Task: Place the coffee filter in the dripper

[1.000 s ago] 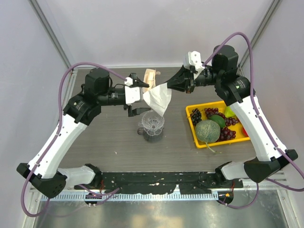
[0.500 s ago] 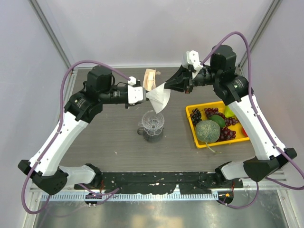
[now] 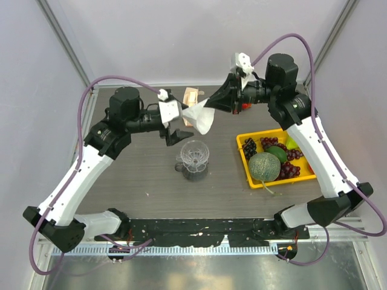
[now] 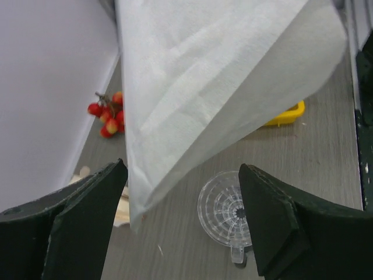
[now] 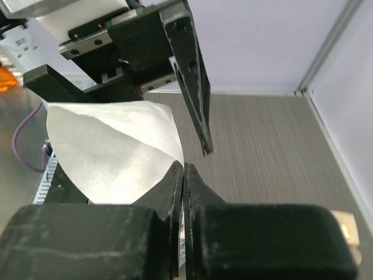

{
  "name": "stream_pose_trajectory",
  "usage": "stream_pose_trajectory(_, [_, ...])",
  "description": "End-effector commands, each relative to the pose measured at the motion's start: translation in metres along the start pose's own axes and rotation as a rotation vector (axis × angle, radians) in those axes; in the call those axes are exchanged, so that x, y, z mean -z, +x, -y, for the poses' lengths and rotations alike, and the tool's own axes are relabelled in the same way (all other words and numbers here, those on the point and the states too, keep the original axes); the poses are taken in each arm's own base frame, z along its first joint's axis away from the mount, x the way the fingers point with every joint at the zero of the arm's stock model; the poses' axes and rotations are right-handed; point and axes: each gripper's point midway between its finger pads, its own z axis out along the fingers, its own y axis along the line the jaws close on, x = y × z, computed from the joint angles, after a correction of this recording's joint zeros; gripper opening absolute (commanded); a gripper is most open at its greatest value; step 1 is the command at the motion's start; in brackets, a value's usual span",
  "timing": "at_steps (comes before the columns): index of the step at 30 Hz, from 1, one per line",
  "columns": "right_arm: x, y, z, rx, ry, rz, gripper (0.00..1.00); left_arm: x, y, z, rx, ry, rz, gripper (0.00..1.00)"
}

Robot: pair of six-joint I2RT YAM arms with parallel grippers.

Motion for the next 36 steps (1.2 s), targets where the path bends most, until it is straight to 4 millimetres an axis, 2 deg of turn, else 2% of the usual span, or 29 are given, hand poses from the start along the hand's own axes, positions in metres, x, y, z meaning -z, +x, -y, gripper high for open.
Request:
stream_pose_trajectory(1, [0.003, -0.007, 0.046, -0.274, 0.177, 0.046, 0.05, 0.019, -0.014, -0.056, 0.235, -0.243, 0.118, 0.9])
stream_pose_trajectory(3, [0.007, -0.006, 0.058, -0.448, 0.227, 0.076, 0.05, 0.03, -0.007, -0.075, 0.327, -0.333, 0.143, 0.91])
stream_pose_trajectory(4, [0.01, -0.011, 0.065, -0.448, 0.239, 0.106, 0.05, 0.033, -0.008, -0.079, 0.345, -0.353, 0.16, 0.91])
stream_pose_trajectory(5, [0.01, -0.009, 0.067, -0.532, 0.246, 0.126, 0.05, 0.035, -0.007, -0.079, 0.333, -0.351, 0.167, 0.91])
stream_pose_trajectory(8, [0.01, -0.004, 0.073, -0.632, 0.255, 0.161, 0.05, 0.034, -0.006, -0.071, 0.185, -0.311, 0.154, 0.9])
stream_pose_trajectory(11, [0.007, 0.004, 0.067, -0.727, 0.22, 0.171, 0.05, 0.034, 0.003, -0.076, 0.022, -0.336, 0.09, 0.96])
stream_pose_trajectory(12, [0.007, -0.001, 0.065, -0.694, 0.201, 0.201, 0.05, 0.034, 0.005, -0.079, -0.022, -0.339, 0.07, 0.99])
stream_pose_trajectory(19, [0.003, 0.0, 0.061, -0.729, 0.152, 0.197, 0.05, 0.019, 0.001, -0.095, -0.223, -0.352, 0.033, 0.99])
stream_pose_trajectory(24, [0.001, 0.001, 0.055, -0.742, 0.099, 0.176, 0.05, 0.009, -0.007, -0.108, -0.287, -0.407, 0.044, 0.99])
stream_pose_trajectory(26, [0.0, 0.002, 0.054, -0.744, 0.089, 0.17, 0.05, 0.008, -0.013, -0.112, -0.303, -0.418, 0.061, 0.93])
stream_pose_trajectory(31, [0.0, 0.003, 0.054, -0.751, 0.08, 0.162, 0.05, 0.004, -0.025, -0.1, -0.308, -0.353, 0.115, 0.64])
stream_pose_trajectory(34, [-0.001, 0.003, 0.055, -0.752, 0.078, 0.161, 0.05, 0.002, -0.021, -0.093, -0.308, -0.315, 0.108, 0.47])
stream_pose_trajectory(36, [0.0, 0.002, 0.055, -0.751, 0.078, 0.164, 0.05, 0.0, -0.016, -0.089, -0.309, -0.296, 0.096, 0.39])
